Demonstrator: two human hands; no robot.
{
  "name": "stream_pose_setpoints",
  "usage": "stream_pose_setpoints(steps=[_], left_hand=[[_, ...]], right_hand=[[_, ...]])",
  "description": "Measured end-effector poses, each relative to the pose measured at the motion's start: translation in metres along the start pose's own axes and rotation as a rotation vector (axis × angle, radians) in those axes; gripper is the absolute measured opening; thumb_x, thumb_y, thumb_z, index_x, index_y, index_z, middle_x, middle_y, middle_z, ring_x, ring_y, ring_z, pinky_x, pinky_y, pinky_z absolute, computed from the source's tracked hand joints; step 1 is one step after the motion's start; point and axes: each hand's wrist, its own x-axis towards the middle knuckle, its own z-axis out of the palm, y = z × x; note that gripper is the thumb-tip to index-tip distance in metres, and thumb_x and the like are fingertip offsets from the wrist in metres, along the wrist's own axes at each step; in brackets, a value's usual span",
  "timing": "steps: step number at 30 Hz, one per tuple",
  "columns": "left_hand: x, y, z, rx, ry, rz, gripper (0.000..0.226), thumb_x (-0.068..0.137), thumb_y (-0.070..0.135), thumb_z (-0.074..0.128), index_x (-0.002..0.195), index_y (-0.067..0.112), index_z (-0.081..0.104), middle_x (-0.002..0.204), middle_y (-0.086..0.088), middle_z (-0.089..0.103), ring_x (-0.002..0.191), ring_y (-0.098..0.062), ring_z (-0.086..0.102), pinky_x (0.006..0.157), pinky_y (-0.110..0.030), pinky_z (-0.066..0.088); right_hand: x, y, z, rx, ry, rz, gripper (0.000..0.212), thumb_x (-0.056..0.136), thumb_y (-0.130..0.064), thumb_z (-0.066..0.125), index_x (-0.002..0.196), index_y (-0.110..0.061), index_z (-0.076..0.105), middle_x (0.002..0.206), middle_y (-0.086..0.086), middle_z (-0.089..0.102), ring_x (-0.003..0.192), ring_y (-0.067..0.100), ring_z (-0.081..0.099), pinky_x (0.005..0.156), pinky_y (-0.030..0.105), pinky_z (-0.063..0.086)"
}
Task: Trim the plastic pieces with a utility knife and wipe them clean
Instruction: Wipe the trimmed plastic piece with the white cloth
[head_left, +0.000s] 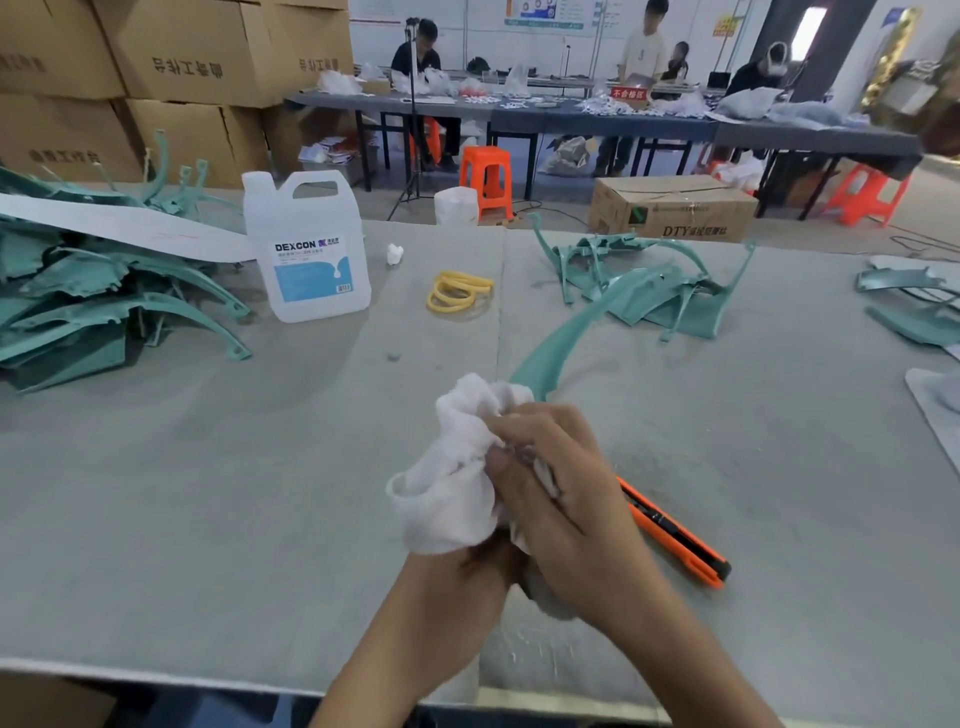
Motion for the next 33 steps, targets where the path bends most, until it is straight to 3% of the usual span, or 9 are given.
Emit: stream_pose_setpoints(steps=[3, 7, 10, 14, 16, 22, 25, 28, 33], left_hand=[[-0.009, -0.001, 0.001, 0.315, 0.027, 0.145, 0.038, 0.091, 0.008, 0.056, 0.119, 0.033, 0.063, 0.083, -0.004, 0.07, 0.075, -0.023, 0.067, 0.073, -0.048, 0.055], [-0.022, -0.008, -0.003, 0.446, 0.017, 0.189, 0.086, 0.096, 0.009, 0.054, 0.141, 0.073, 0.019, 0.07, 0.006, 0.065, 0.055, -0.006, 0.056, 0.059, -0.012, 0.046], [-0.024, -0.006, -0.001, 0.475, 0.054, 0.161, 0.081, 0.098, 0.012, 0.049, 0.136, 0.078, 0.02, 0.064, 0.014, 0.06, 0.053, -0.003, 0.053, 0.057, -0.01, 0.042], [-0.012, -0.007, -0.002, 0.628, 0.208, 0.191, 0.033, 0.103, 0.029, 0.047, 0.136, 0.031, 0.054, 0.12, -0.005, 0.068, 0.112, -0.017, 0.064, 0.098, -0.009, 0.04], [-0.012, -0.007, -0.007, 0.8, 0.345, 0.345, 0.024, 0.105, 0.024, 0.044, 0.122, 0.016, 0.06, 0.108, -0.007, 0.063, 0.104, -0.014, 0.063, 0.093, 0.002, 0.031], [-0.027, -0.019, -0.007, 0.399, 0.063, 0.175, 0.079, 0.098, 0.009, 0.054, 0.139, 0.071, 0.029, 0.09, 0.006, 0.068, 0.075, -0.007, 0.057, 0.073, -0.011, 0.047], [-0.017, -0.015, 0.003, 0.319, 0.084, 0.186, 0.069, 0.094, 0.008, 0.057, 0.142, 0.056, 0.042, 0.088, 0.0, 0.07, 0.07, -0.023, 0.065, 0.069, -0.027, 0.057], [-0.005, -0.012, 0.002, 0.146, 0.177, 0.093, 0.04, 0.093, -0.009, 0.054, 0.101, 0.028, 0.066, 0.079, 0.015, 0.072, 0.089, -0.012, 0.071, 0.068, -0.012, 0.053], [-0.006, 0.005, -0.021, -0.382, 0.165, 0.053, 0.045, 0.066, -0.017, 0.071, 0.103, 0.008, 0.069, 0.092, -0.011, 0.077, 0.083, -0.023, 0.073, 0.063, -0.025, 0.06]], right_hand=[[0.026, 0.0, -0.013, -0.272, 0.067, -0.051, 0.021, 0.098, -0.035, 0.055, 0.114, -0.034, 0.07, 0.12, -0.009, 0.048, 0.116, 0.018, 0.049, 0.097, 0.026, 0.04], [0.062, 0.018, -0.045, -0.682, 0.241, 0.128, 0.025, 0.103, -0.023, 0.055, 0.12, -0.02, 0.072, 0.13, 0.013, 0.05, 0.116, 0.033, 0.042, 0.095, 0.035, 0.033], [0.055, 0.014, -0.035, -0.579, 0.166, 0.123, 0.021, 0.102, -0.018, 0.057, 0.115, -0.017, 0.073, 0.125, 0.012, 0.054, 0.115, 0.026, 0.043, 0.095, 0.035, 0.036], [0.007, -0.012, -0.006, -0.297, -0.138, -0.093, 0.02, 0.098, -0.035, 0.056, 0.113, -0.036, 0.07, 0.12, -0.017, 0.05, 0.113, 0.01, 0.053, 0.094, 0.022, 0.043], [0.01, -0.009, -0.012, -0.247, -0.165, -0.145, 0.022, 0.098, -0.034, 0.057, 0.114, -0.036, 0.071, 0.122, -0.014, 0.052, 0.116, 0.014, 0.055, 0.098, 0.022, 0.042], [0.067, 0.033, -0.051, -0.506, 0.419, 0.177, 0.023, 0.102, -0.015, 0.058, 0.12, -0.014, 0.072, 0.126, 0.014, 0.053, 0.118, 0.026, 0.047, 0.094, 0.022, 0.032], [0.049, 0.023, -0.019, -0.271, 0.258, 0.04, 0.021, 0.099, -0.017, 0.059, 0.115, -0.015, 0.072, 0.116, 0.012, 0.056, 0.108, 0.006, 0.05, 0.092, 0.021, 0.044], [-0.002, 0.008, 0.023, -0.088, 0.058, -0.027, 0.021, 0.099, -0.031, 0.057, 0.116, -0.037, 0.068, 0.119, -0.005, 0.057, 0.116, 0.006, 0.057, 0.098, 0.018, 0.042], [-0.031, 0.042, 0.013, -0.263, 0.175, 0.009, 0.019, 0.096, -0.021, 0.062, 0.111, -0.03, 0.07, 0.113, -0.007, 0.056, 0.105, 0.014, 0.059, 0.091, 0.018, 0.043]])
